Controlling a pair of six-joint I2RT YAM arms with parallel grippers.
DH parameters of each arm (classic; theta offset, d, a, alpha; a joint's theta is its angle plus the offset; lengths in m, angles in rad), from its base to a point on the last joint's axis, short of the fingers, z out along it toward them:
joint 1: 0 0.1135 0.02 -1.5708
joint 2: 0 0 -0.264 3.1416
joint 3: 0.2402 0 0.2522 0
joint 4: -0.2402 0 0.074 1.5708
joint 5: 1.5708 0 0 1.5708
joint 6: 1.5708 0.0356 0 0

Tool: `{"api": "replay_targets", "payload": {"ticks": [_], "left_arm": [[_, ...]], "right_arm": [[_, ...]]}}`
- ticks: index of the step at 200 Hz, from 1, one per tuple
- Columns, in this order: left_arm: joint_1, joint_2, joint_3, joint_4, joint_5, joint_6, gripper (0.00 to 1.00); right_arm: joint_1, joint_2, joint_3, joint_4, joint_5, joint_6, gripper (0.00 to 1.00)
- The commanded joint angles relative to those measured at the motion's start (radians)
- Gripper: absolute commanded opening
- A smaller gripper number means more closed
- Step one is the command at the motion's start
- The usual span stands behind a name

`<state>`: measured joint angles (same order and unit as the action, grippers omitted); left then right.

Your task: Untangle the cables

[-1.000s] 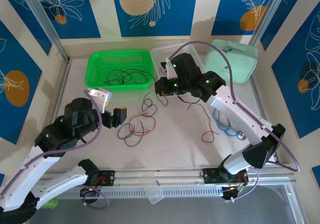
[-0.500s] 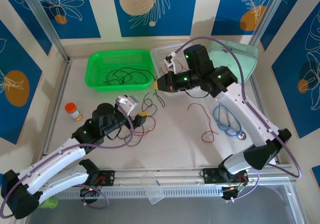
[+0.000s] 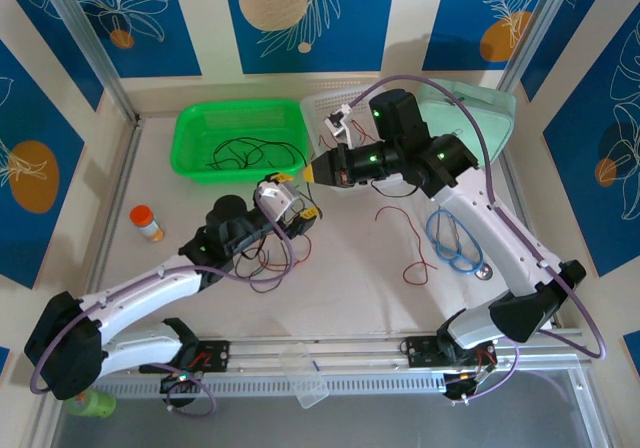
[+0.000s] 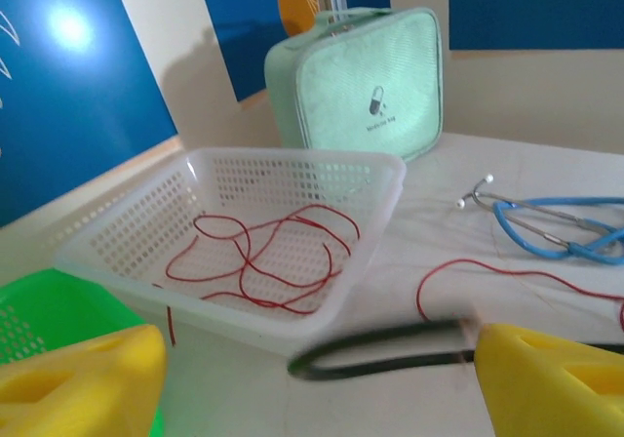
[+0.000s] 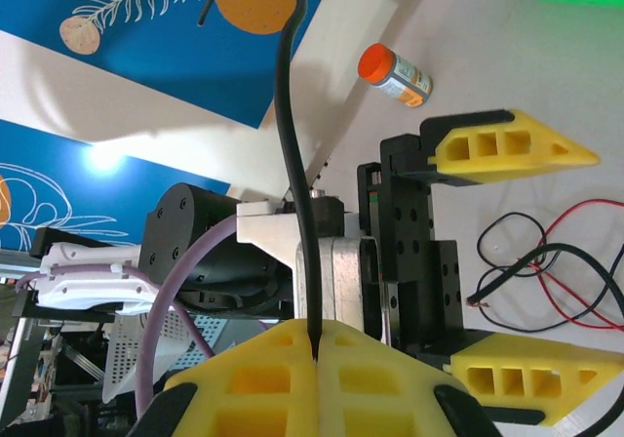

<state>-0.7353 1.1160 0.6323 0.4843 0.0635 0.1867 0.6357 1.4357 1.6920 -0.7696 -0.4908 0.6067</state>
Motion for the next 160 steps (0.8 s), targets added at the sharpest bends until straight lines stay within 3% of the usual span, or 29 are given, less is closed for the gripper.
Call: {"api": "replay_targets", "payload": {"ticks": [1, 76, 119, 135, 149, 160], "left_arm": [[0.001, -0.009, 0.043, 0.099, -0.015, 0.019, 0.81], [0.001, -0.066, 0.045, 0.018, 0.036, 0.017, 0.67], [0.001, -0.029, 0.061, 0.010, 0.063, 0.006, 0.41], [0.001, -0.025, 0.064, 0.011, 0.047, 0.007, 0.23], [0.001, -0.031, 0.067, 0.012, 0.025, 0.008, 0.00], [0.001, -0.037, 0.066, 0.019, 0.005, 0.002, 0.00]], "right_arm": [[0.008, -0.033, -0.024, 0.005, -0.031, 0.005, 0.00], [0.011, -0.039, -0.061, 0.043, -0.023, 0.024, 0.00], [0.013, -0.056, -0.058, 0.041, -0.014, 0.030, 0.00], [0.013, -0.061, -0.058, 0.039, -0.011, 0.030, 0.00], [0.013, -0.067, -0.058, 0.035, -0.009, 0.030, 0.00], [0.013, -0.074, -0.060, 0.036, -0.005, 0.030, 0.00]]}}
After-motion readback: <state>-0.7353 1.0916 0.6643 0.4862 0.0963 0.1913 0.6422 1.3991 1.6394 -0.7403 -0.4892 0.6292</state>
